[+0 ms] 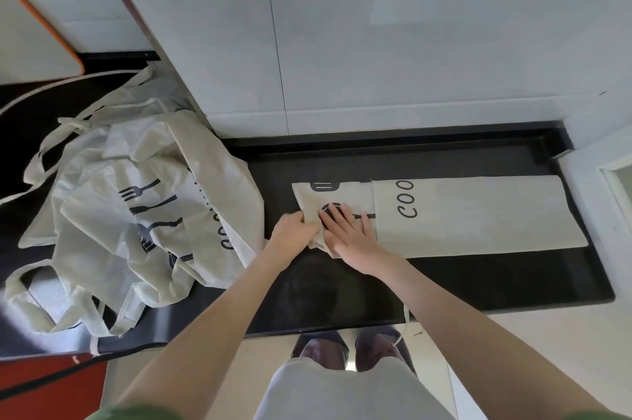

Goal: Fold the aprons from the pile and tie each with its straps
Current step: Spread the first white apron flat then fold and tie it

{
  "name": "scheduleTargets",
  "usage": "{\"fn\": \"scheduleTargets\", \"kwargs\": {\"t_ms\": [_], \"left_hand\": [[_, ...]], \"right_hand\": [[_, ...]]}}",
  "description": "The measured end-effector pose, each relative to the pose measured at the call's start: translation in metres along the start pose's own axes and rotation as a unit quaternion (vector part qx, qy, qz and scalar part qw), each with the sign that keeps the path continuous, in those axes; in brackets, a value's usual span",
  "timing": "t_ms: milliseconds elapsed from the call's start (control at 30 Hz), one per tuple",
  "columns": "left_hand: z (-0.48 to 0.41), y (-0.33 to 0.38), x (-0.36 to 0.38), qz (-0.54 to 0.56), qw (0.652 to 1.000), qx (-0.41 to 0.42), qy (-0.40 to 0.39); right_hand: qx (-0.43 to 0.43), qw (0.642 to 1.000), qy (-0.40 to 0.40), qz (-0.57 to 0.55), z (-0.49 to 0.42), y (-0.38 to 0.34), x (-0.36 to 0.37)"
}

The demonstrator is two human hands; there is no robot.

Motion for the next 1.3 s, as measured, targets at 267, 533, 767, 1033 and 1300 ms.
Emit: {"fn": "scheduleTargets", "kwargs": {"t_ms": [267,533,767,1033,1300], "left_hand": [[0.023,0.047,0.018,-0.134,0.958,0.251,0.034],[0.02,0.052,0.036,0.05,0.962,0.228,-0.138],[0.005,0.04,0.042,-0.077,0.964,0.235,-0.101],[0.003,0.049,0.038,0.108,0.98,0.107,0.128],[-0.009,0.073,0.08,-0.468,0.83,0.303,-0.007]], "right_hand": [[0.078,0.735,0.03,-0.673,0.012,-0.001,-0.032],[0.162,0.743,0.109,-0.64,0.017,0.025,-0.049],[0.208,0.774,0.085,-0.593,0.012,0.037,-0.046],[0.044,0.766,0.01,-0.641,0.013,0.03,-0.063],[0.138,0.973,0.17,-0.068,0.017,0.118,-0.032]]}}
Point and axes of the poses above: each hand's wrist, its own z-axis away from the middle knuckle, its own x-axis out of the palm, y = z × x, the point moved 2 cm from there along -z, towards the middle knuckle, and after that the axes turned 3 degrees about x, right-handed, at the moved point
